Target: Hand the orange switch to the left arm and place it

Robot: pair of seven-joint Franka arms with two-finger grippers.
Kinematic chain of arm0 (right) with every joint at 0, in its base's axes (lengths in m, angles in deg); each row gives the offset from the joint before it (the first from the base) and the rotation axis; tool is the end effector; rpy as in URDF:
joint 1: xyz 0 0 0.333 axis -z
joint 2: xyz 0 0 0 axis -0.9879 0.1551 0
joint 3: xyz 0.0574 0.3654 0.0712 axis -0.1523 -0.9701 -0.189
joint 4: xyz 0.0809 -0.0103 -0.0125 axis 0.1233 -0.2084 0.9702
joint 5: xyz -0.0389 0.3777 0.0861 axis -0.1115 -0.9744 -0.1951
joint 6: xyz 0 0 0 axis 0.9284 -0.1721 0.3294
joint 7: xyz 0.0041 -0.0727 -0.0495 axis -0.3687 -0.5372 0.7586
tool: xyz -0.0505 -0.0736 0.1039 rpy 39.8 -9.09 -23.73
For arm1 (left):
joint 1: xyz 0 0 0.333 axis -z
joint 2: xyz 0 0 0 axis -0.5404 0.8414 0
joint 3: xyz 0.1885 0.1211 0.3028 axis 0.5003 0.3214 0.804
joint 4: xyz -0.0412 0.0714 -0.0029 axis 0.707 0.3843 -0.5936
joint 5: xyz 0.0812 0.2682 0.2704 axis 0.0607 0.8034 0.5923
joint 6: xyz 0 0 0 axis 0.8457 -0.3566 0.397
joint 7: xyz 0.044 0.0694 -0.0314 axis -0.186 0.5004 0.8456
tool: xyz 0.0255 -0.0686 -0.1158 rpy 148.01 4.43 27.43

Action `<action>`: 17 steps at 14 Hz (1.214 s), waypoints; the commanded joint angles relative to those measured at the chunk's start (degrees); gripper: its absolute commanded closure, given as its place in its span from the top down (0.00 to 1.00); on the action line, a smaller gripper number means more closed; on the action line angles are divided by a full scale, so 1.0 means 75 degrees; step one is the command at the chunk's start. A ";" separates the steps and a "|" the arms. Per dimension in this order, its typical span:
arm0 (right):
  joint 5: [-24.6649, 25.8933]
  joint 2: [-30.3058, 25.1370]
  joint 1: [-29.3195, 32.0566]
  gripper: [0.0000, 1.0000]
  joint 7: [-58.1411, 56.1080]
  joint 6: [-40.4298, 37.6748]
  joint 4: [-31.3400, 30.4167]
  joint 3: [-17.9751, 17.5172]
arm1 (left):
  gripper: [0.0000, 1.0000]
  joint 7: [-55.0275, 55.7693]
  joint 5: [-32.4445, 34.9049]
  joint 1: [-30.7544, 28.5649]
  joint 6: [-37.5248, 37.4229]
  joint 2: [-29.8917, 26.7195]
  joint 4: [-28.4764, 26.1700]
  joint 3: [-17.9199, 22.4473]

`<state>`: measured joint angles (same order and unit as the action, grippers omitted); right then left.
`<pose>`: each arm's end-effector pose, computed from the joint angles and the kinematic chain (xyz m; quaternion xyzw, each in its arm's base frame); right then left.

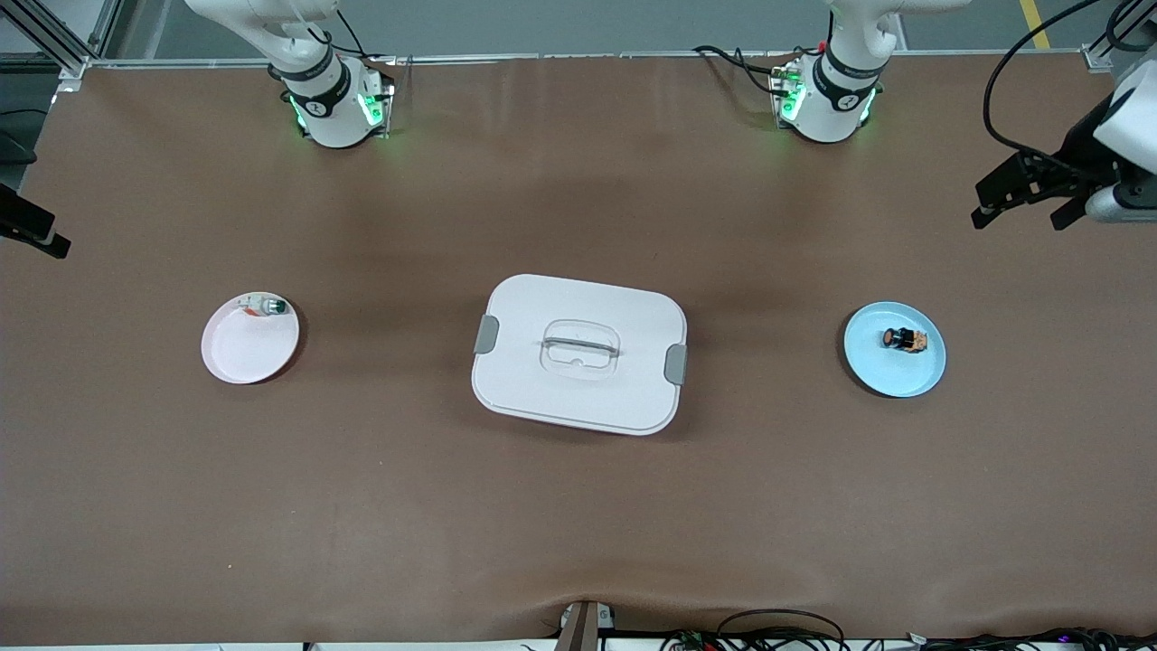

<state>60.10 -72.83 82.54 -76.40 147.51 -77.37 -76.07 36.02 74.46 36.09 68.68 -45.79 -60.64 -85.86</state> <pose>0.5739 -0.0570 0.7023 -0.9994 0.0304 -0.0086 0.0106 0.5000 -0.0278 0.6608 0.9991 -0.0007 0.0352 0.0246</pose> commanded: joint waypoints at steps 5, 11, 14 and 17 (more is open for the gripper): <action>0.0085 -0.0239 -0.0031 1.00 -0.0046 0.0007 -0.0244 0.0016 | 1.00 0.0058 0.0102 -0.0004 0.0049 -0.0762 -0.0756 -0.0243; 0.0085 -0.0309 -0.0019 1.00 0.0048 -0.0075 -0.0244 0.0016 | 1.00 0.0023 0.0102 0.0007 0.0027 -0.0577 -0.0559 -0.0231; 0.0085 -0.0332 -0.0031 1.00 0.0350 -0.0064 -0.0244 0.0016 | 1.00 -0.0024 0.0102 0.0007 -0.0301 -0.0307 -0.0325 -0.0231; 0.0085 -0.0332 -0.0031 1.00 0.0540 -0.0064 -0.0244 0.0016 | 1.00 -0.0059 0.0114 -0.0004 -0.0325 -0.0295 -0.0324 -0.0220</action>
<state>60.13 -73.59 82.54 -73.77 146.90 -77.37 -76.04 36.00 74.54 36.14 67.64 -48.44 -64.50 -87.44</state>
